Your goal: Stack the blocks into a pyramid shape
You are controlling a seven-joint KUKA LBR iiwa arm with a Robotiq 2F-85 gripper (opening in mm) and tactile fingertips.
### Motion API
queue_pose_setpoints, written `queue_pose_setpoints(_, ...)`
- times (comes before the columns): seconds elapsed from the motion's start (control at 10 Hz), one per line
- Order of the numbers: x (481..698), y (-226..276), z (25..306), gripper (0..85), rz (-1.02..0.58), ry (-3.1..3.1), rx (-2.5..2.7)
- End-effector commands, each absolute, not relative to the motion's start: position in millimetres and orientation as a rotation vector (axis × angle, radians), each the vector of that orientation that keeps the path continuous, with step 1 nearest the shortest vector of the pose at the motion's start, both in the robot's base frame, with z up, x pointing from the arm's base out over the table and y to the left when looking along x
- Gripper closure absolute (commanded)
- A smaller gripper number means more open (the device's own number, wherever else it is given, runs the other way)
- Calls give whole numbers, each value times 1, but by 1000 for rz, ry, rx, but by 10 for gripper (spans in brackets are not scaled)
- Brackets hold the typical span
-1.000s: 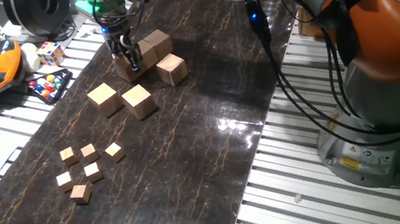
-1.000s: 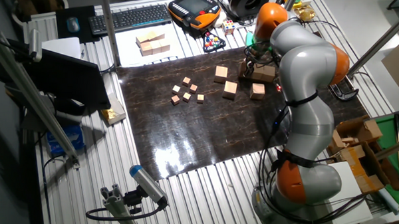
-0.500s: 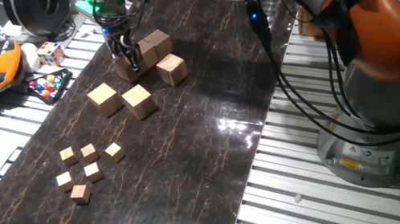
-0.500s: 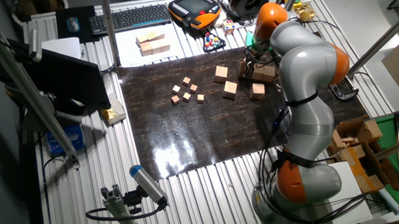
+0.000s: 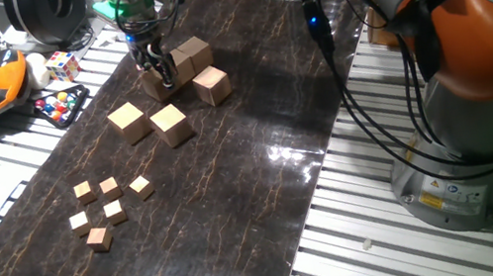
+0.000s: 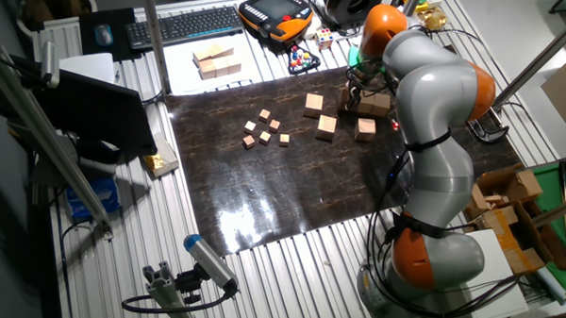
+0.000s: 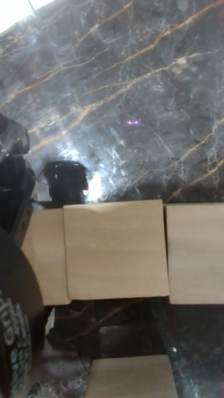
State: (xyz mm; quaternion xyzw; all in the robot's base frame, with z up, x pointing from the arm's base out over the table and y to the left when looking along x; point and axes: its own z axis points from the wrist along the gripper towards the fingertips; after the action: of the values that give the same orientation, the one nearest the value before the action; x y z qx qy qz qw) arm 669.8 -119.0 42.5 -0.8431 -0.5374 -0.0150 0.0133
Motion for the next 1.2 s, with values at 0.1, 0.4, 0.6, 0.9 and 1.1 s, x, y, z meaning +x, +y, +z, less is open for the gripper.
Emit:
queue_pose_setpoints(0.1, 669, -119, 45, 0, -42, -1684, -2627)
queue_pose_setpoints(0.4, 666, -117, 58, 0, -31, -1676, -2641)
queue_pose_setpoints(0.6, 664, -116, 76, 0, -10, -1656, -2649)
queue_pose_setpoints(0.9, 652, -113, 94, 0, -5, -1651, -2660)
queue_pose_setpoints(1.1, 650, -108, 97, 0, -4, -1648, -2664)
